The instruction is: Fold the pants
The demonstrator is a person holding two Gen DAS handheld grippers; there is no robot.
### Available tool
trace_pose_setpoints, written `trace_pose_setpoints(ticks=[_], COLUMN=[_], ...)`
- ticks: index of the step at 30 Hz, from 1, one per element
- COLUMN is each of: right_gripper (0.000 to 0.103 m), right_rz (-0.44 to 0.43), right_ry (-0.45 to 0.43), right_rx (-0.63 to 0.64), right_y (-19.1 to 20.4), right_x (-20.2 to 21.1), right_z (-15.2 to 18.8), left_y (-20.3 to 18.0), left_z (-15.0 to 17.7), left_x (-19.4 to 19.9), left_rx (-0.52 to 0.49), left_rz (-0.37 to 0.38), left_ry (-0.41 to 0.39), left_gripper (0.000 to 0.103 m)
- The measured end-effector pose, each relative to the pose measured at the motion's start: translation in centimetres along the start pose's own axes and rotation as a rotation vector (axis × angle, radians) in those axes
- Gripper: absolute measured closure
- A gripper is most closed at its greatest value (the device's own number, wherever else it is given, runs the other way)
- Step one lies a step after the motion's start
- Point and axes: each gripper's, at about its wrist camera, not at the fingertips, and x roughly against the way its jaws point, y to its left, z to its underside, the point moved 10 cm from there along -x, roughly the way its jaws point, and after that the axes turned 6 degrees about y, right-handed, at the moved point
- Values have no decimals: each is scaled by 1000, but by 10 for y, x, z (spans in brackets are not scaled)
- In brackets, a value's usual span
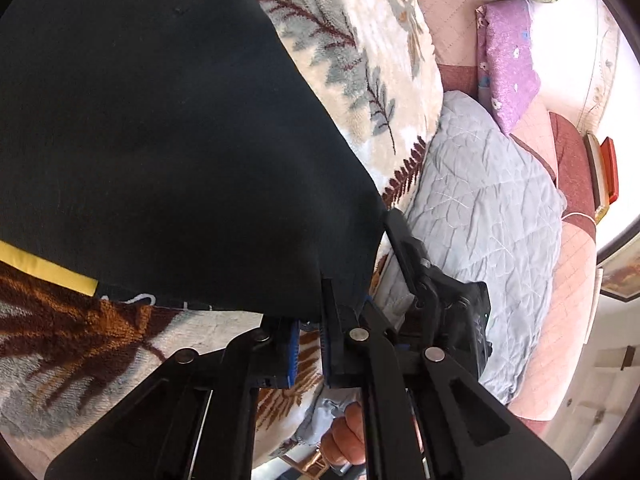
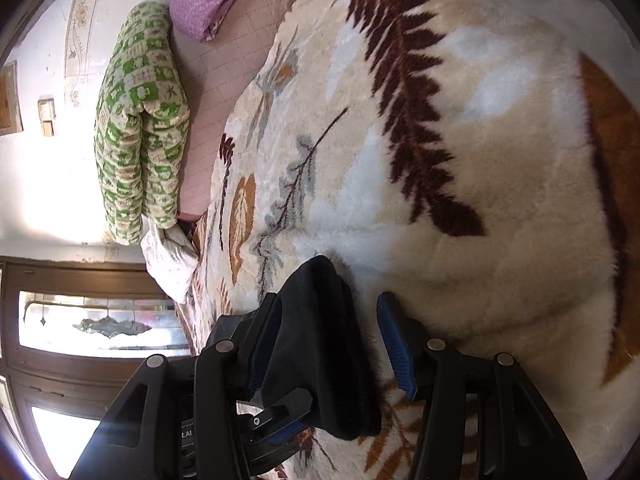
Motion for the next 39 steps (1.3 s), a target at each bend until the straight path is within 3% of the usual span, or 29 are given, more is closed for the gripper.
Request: trace_pose_setpoints(ticks=[1,2,3,11,20,27,34,39], right_gripper=[59,89,95,96,96,96,95,91], right_rz=[10,24,27,57,94,101,83,78], right_ry=[1,-5,-4,-55,-62,-6,92,157], right_rx=[9,12,10,96,165,209,231,219], right_y=[2,2,3,42,102,144,178,191], right_x=[-2,-2,-3,14,-1,-52,-130,-180], right_z=[-1,-1,0,12,27,44,67,86], left_y=[1,2,0,-10,-6,29,69,97], left_z=[0,1,0,-3,-25,-46,-62,-66], left_x=[1,2,2,21,78,120,167,194], left_rx=[4,10,12,11,36,107,160,202], left_rz=[1,8,12,63,129,154,159,136], left_ry=[4,9,14,17,-48,-82,-124,-104], left_gripper=[97,97,97,97,97,97,97,97])
